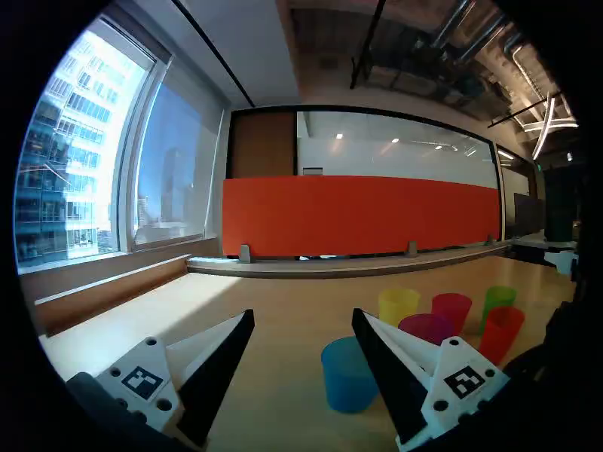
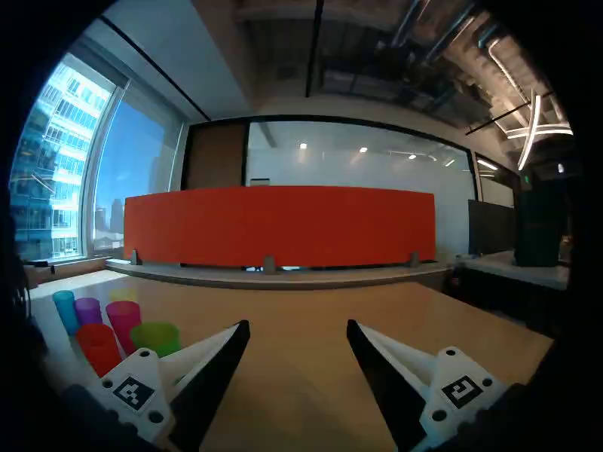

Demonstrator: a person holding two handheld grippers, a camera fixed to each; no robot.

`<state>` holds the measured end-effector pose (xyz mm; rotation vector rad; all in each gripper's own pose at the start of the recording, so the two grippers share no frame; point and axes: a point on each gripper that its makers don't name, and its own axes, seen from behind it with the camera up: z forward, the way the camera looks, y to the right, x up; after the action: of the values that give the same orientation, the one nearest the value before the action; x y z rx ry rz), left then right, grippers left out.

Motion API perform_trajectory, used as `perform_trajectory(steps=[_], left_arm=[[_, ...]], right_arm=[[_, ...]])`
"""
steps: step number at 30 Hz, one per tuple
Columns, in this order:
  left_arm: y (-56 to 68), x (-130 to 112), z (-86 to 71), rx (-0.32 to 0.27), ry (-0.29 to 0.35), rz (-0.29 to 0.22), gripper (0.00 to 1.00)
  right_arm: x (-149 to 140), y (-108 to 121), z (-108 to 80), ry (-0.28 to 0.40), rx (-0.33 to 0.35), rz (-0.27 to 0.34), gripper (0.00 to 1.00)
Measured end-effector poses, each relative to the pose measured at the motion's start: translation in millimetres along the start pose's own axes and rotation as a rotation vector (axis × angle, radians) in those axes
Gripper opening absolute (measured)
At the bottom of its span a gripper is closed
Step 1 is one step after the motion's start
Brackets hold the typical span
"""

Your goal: Pour water

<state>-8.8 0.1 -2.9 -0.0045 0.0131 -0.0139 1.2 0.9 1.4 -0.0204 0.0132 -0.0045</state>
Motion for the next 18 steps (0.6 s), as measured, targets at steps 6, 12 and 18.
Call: perform_trajectory(steps=[6, 12, 18], left_arm=[[-0.1, 0.4, 0.6, 0.000, 0.000, 0.000, 0.96], [0.2, 0.2, 0.6, 0.000, 0.000, 0.000, 0.96], [-0.3, -1.2, 0.4, 0.000, 0.000, -0.001, 0.96]], right_arm=[[0.8, -0.3, 0.5, 0.000, 0.000, 0.000, 1.00], [0.7, -0.6, 0.6, 0.000, 0.000, 0.000, 1.00], [-0.1, -0.4, 0.7, 0.000, 0.000, -0.001, 1.00]])
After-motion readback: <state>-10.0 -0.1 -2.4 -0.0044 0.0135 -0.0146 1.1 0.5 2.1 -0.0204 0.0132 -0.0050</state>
